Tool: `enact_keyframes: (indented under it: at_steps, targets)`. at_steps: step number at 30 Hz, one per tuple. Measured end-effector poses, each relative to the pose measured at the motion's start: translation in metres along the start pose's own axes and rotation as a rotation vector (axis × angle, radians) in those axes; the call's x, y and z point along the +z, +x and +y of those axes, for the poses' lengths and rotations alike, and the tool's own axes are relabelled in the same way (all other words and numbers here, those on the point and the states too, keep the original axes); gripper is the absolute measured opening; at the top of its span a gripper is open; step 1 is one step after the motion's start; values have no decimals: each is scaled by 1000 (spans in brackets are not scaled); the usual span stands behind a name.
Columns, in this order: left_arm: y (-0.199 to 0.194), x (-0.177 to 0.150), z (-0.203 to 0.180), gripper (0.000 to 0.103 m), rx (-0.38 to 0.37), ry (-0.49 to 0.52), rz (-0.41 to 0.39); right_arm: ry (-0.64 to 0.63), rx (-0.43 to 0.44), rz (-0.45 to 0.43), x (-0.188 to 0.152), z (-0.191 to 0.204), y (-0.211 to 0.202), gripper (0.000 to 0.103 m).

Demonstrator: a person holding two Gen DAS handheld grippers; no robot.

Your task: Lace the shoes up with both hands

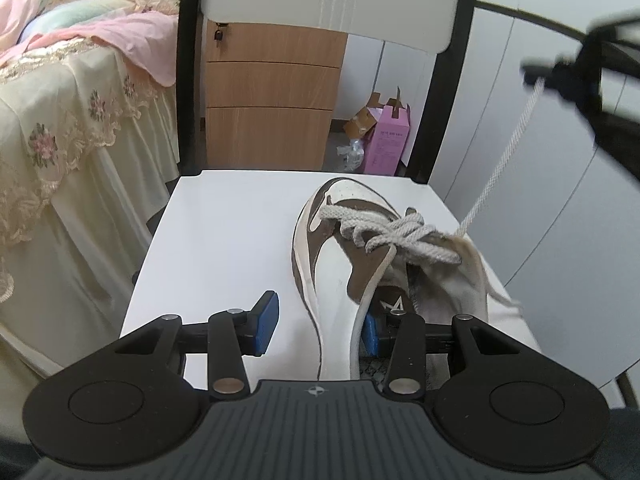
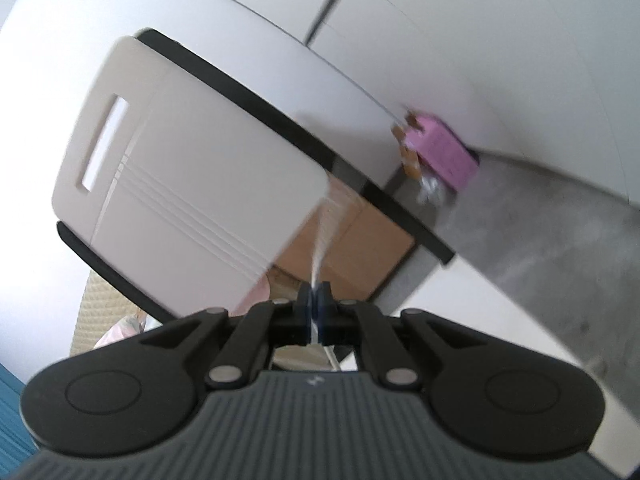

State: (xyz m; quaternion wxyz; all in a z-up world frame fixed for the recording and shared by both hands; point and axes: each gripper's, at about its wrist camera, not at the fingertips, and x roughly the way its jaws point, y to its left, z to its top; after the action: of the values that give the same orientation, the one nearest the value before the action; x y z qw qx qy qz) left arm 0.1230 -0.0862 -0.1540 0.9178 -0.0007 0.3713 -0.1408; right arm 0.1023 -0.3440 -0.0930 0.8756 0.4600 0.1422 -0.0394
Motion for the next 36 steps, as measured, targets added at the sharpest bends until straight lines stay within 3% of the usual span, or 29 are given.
enact_keyframes:
  at_steps: [5, 12, 16, 22, 27, 30, 32, 34, 36]
  targets:
    - [-3, 4, 5, 47, -24, -5, 6, -8, 8, -33, 16, 18, -5, 3]
    - [-31, -10, 17, 47, -102, 7, -95, -236, -30, 3, 25, 49, -14, 3]
    - [-42, -10, 22, 47, -130, 9, -103, -471, -44, 67, 25, 72, -12, 3]
    - [-46, -16, 17, 47, -110, 112, -166, -1061, -88, 220, -18, 107, 0, 3]
    - [-52, -20, 9, 47, -135, 195, -198, -1435, -33, 434, -70, 115, 9, 3]
    - [-49, -20, 3, 42, -134, 243, -209, -1579, 3, 566, -96, 112, 16, 3]
    - [-43, -20, 1, 34, -134, 264, -205, -1634, 10, 658, -111, 109, 22, 3]
    - [-36, -18, 0, 19, -142, 279, -183, -1679, 24, 732, -121, 106, 28, 3]
    - [-32, -18, 1, 19, -149, 275, -177, -1717, 45, 806, -128, 102, 34, 3]
